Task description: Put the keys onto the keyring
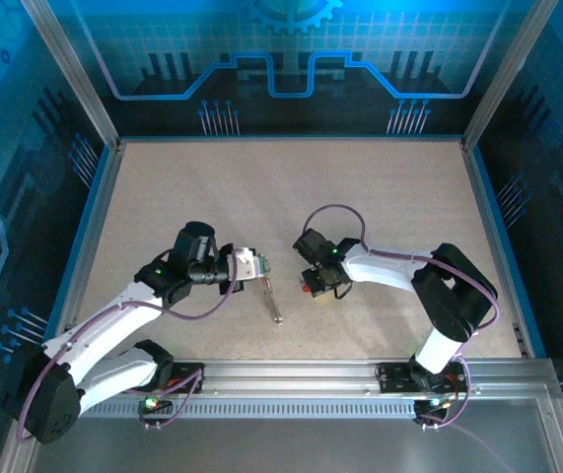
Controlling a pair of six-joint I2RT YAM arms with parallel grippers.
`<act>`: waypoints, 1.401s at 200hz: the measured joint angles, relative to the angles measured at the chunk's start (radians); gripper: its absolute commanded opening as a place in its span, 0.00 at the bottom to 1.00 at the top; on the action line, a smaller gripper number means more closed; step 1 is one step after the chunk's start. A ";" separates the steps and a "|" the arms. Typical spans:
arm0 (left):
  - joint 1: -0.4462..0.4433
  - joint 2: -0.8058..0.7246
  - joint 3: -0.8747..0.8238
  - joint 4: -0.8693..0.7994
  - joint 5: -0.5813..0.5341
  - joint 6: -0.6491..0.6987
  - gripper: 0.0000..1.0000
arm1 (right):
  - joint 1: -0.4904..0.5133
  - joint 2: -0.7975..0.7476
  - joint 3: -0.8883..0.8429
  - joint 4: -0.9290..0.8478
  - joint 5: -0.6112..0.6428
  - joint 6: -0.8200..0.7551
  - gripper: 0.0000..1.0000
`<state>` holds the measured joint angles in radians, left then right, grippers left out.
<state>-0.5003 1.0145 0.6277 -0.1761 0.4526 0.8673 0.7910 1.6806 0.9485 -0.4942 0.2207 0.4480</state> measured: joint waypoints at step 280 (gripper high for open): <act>0.000 0.006 -0.040 0.160 0.141 -0.047 0.00 | -0.040 -0.476 -0.219 0.512 -0.635 -0.448 0.00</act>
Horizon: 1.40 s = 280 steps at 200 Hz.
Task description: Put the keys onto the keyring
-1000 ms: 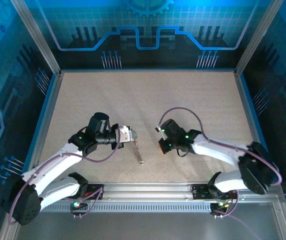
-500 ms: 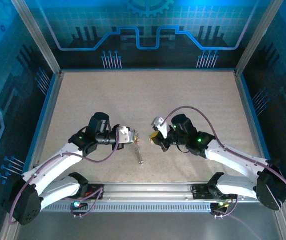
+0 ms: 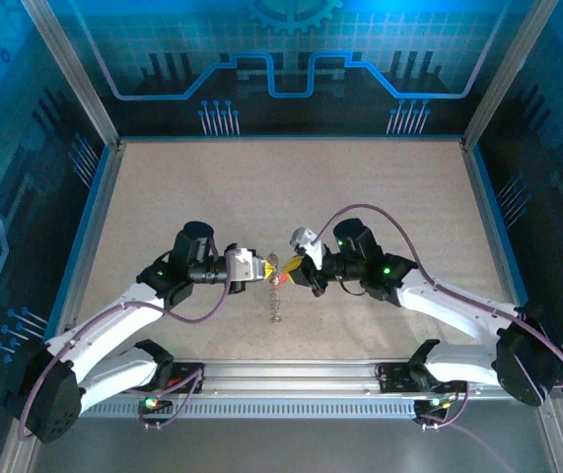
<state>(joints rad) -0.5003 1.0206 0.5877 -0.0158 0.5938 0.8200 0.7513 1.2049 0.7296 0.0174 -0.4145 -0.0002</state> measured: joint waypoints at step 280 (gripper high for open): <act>-0.001 0.011 -0.003 0.049 -0.113 -0.037 0.00 | 0.014 0.072 0.066 0.066 0.064 0.163 0.00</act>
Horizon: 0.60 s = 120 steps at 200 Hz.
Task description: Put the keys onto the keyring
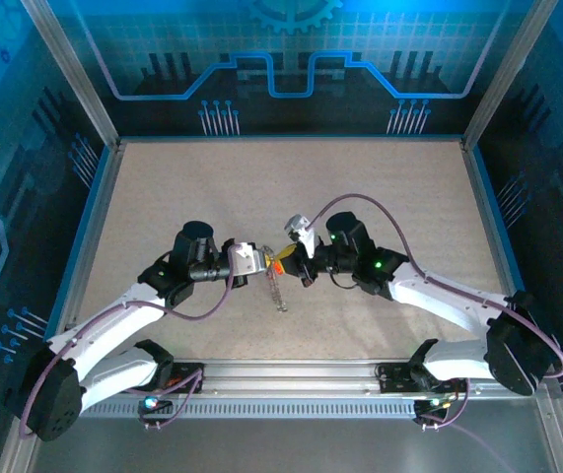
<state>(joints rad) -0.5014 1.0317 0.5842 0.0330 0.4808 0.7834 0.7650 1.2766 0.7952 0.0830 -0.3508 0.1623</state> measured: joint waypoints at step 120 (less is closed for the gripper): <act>-0.001 0.002 0.000 0.002 -0.036 -0.026 0.00 | 0.040 0.036 0.031 -0.060 0.110 0.024 0.00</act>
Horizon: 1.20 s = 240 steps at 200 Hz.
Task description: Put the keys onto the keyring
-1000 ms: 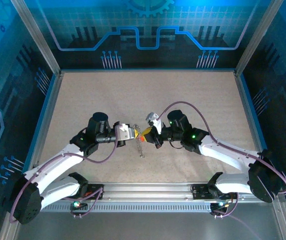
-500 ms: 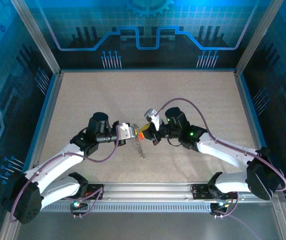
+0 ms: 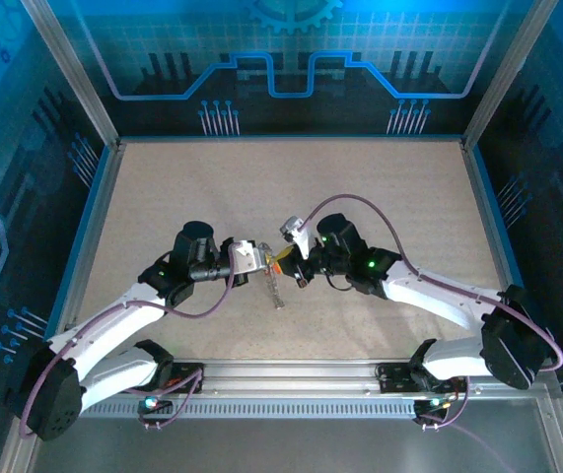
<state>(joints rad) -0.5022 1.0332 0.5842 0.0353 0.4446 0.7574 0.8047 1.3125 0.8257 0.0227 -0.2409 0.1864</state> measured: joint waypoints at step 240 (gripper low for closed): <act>-0.005 0.000 -0.039 0.141 0.130 -0.059 0.00 | -0.061 -0.215 -0.119 0.025 -0.079 -0.292 0.34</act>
<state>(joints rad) -0.5072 1.0332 0.5457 0.1764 0.5747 0.6987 0.7441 1.0977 0.7063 0.0475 -0.3195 -0.1055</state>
